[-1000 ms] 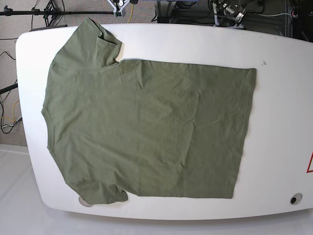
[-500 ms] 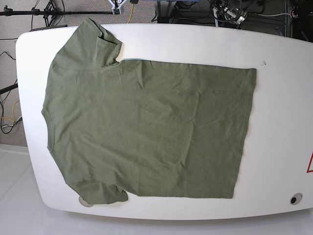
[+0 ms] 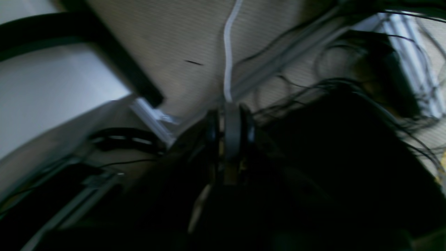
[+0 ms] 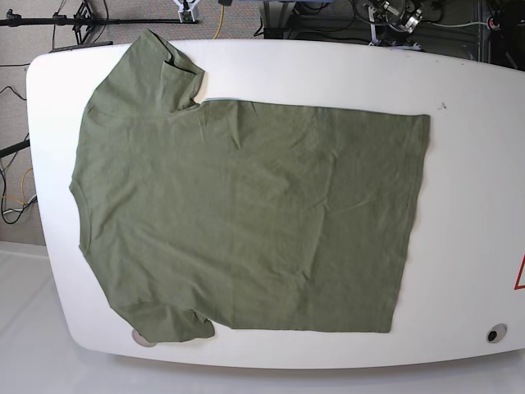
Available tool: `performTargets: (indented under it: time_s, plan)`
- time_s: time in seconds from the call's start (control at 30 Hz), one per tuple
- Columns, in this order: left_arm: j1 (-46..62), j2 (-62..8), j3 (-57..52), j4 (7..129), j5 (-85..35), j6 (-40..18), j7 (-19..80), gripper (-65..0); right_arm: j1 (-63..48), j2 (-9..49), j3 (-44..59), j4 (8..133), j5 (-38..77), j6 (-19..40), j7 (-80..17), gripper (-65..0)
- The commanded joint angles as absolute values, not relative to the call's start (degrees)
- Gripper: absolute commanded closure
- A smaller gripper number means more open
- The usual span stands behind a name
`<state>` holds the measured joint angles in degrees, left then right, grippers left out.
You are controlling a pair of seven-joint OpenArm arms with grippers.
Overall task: Fold the T-shirt properly
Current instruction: 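Move both grippers from the rest pose down toward the green T-shirt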
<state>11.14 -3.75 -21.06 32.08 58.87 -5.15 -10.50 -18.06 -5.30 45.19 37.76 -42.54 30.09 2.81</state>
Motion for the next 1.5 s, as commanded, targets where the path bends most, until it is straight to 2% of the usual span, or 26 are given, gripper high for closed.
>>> performTargets:
  time_s: [0.0, 0.07, 0.27, 0.33, 0.47, 0.67, 1.27, 1.33, 1.47]
  plan:
    - [12.05, -4.08, -20.99, 34.88, 58.50, -4.83, -11.52, -2.1, -18.82, -4.99, 43.65, 42.35, -40.66, 31.06, 2.45, -16.3]
    - [12.35, -4.04, -20.81, 36.22, 58.47, -6.46, -12.81, -2.8, -18.99, -5.49, 40.59, 46.94, -37.28, 31.95, 0.46, -16.6]
    - [12.96, -4.26, -20.65, 37.11, 58.21, -10.61, -15.18, -3.6, -19.78, -5.51, 39.83, 48.24, -36.58, 31.60, 0.82, -16.9]
    - [17.18, -5.18, -20.21, 43.21, 57.10, -20.81, -15.76, -2.6, -23.15, -6.09, 41.98, 49.94, -34.46, 31.00, 3.71, -17.1]
    - [20.33, -5.84, -19.70, 48.50, 55.77, -28.58, -15.26, -1.7, -26.06, -6.44, 42.41, 52.30, -32.77, 31.16, 5.54, -17.4]
    - [24.77, -6.93, -19.85, 56.29, 53.76, -35.56, -14.46, 0.0, -29.65, -6.93, 42.74, 58.73, -30.59, 32.16, 4.97, -17.2]
    - [33.83, -8.74, -21.13, 67.91, 46.35, -32.70, -20.24, -1.3, -39.66, -7.50, 41.30, 75.97, -29.39, 31.43, 1.85, -17.2]
    - [37.32, -8.48, -20.43, 71.74, 46.42, -31.17, -21.44, -0.5, -42.89, -7.52, 38.68, 82.92, -29.51, 31.57, 0.82, -17.1]
    - [40.46, -8.61, -20.26, 76.72, 46.47, -30.15, -21.46, -0.4, -45.22, -7.39, 36.32, 87.44, -29.19, 31.50, -0.36, -17.1]
